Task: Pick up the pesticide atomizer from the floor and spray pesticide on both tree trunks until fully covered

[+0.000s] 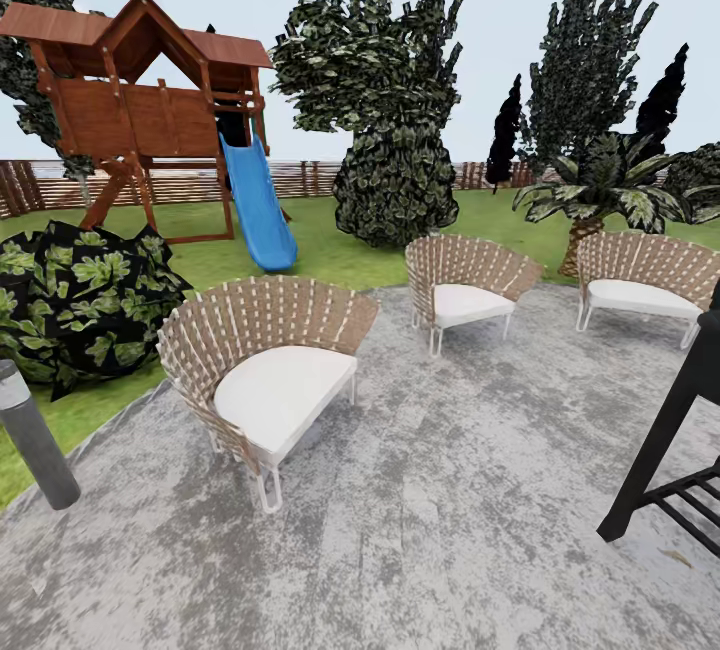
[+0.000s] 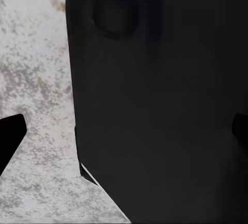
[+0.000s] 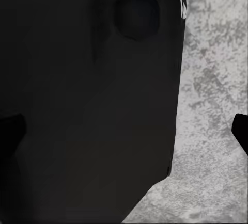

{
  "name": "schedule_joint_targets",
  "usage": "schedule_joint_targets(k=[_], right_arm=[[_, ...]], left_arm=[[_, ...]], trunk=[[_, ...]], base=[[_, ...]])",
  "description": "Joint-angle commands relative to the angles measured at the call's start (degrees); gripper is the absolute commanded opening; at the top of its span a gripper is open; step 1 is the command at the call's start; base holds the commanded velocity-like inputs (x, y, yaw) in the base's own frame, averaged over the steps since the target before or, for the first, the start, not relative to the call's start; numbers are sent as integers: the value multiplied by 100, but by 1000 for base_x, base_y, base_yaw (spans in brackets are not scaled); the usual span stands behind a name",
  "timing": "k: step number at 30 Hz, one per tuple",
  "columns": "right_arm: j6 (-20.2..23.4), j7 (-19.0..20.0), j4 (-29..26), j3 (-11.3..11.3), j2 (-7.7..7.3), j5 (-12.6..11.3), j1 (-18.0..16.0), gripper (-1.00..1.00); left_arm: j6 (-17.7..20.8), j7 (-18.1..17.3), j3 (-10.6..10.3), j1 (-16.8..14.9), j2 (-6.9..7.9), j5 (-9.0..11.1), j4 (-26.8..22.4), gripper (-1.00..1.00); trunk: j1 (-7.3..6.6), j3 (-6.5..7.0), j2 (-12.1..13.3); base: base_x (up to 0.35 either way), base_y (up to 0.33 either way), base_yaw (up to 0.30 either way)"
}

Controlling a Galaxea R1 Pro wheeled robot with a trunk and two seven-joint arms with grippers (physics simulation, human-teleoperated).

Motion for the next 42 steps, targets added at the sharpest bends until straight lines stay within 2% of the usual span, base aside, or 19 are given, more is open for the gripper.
schedule_joint_targets(k=[1, 6, 10, 14, 18, 25, 30, 31, 36, 39, 42], right_arm=[[-33, 9, -33, -1, 33, -9, -34, 100], [-76, -6, -196, 1, 157, -1, -154, 100], [-194, -8, -326, 5, 115, 3, -165, 100], [-322, -15, -455, 3, -15, 7, -173, 100], [-451, -17, -585, -12, -144, 1, -176, 100], [-676, -18, -812, -32, -356, -22, -241, 100], [-836, -12, -974, -34, -355, -25, -336, 100], [-1853, -11, -2972, -37, -358, -22, -342, 100], [-1860, 17, -2994, -37, -414, -8, -351, 100], [-1856, 31, -2991, -29, -453, -5, -356, 100], [-1852, 34, -2997, -25, -456, -18, -358, 100]], left_arm=[[0, -17, 21, 2, -29, 33, -33, 100], [-2, 2, 20, 13, 19, 28, -50, 100], [-23, -3, 3, -2, 46, 17, -93, 100], [-152, 60, 1, -35, 105, -1, -222, 100], [-281, 78, 8, -168, 228, 8, -353, 100], [-506, 79, 9, -400, 131, 24, -581, 100], [-666, 71, -17, -566, 15, 16, -743, 100], [-786, 71, -19, -1157, 13, 17, -2021, 100], [-825, 17, 7, -1196, 57, 19, -2012, 100], [-1241, -3, 5, -1173, 87, -5, -1942, 100], [-1470, 2, 7, -1177, 113, -25, -1846, 100]], trunk=[[0, -3, -1], [0, -3, -1], [0, -3, -1], [0, -3, -1], [0, -3, -1], [0, -3, -1], [0, -3, -1], [0, -3, -1], [0, -3, -1], [0, -3, -1], [0, -3, -1]], base=[[0, 0, 0], [0, 0, 0], [0, 0, 0], [0, 0, 0], [0, 0, 0], [0, 0, 0], [0, 0, 0], [0, 0, 0], [0, 0, 0], [0, 0, 0], [-7, 0, 0]])
